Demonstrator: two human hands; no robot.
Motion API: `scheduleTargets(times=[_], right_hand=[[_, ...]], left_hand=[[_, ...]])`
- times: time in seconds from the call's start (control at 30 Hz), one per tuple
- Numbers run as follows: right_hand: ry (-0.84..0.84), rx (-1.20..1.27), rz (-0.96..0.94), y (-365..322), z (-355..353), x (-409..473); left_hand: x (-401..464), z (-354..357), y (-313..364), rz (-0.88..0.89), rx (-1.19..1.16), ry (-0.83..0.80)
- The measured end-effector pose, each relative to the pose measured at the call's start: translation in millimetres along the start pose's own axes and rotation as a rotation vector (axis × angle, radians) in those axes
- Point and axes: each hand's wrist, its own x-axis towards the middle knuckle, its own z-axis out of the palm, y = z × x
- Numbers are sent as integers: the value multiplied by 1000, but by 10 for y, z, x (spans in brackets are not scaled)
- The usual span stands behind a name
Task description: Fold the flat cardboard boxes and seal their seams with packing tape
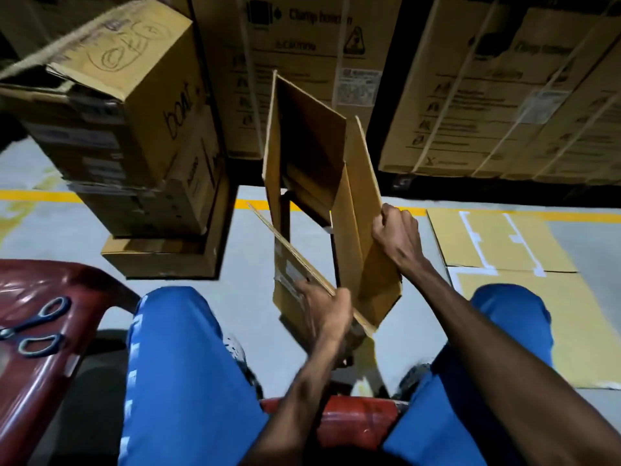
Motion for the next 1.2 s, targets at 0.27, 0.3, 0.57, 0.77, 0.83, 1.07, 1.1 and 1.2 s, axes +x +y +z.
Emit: scheduleTargets(times=[0.27,0.3,0.57,0.77,0.83,1.07,1.1,1.2], right_hand=[[-111,-7,-28,174,-166,228],[-174,-10,-14,208,-173,227],[-346,126,26,524,-195,301],[-343,111,20,577,-95,247],[-314,110,40,573,-82,245],[-234,122,14,391,-189,404],[-215,119,15,374,-208,451],[-148,68,8,331,-241,563]], left_hand=[[175,222,97,-11,-136,-65],[251,147,129,19,-128,-9],[1263,-668,834,392,344,413],[2261,-959,1199,157,423,159],[2410,-995,1137,163,400,108],[2192,-1231,853,199,435,5],[2134,-1294,783,206,434,4],[1978,-1395,610,229,377,-5]])
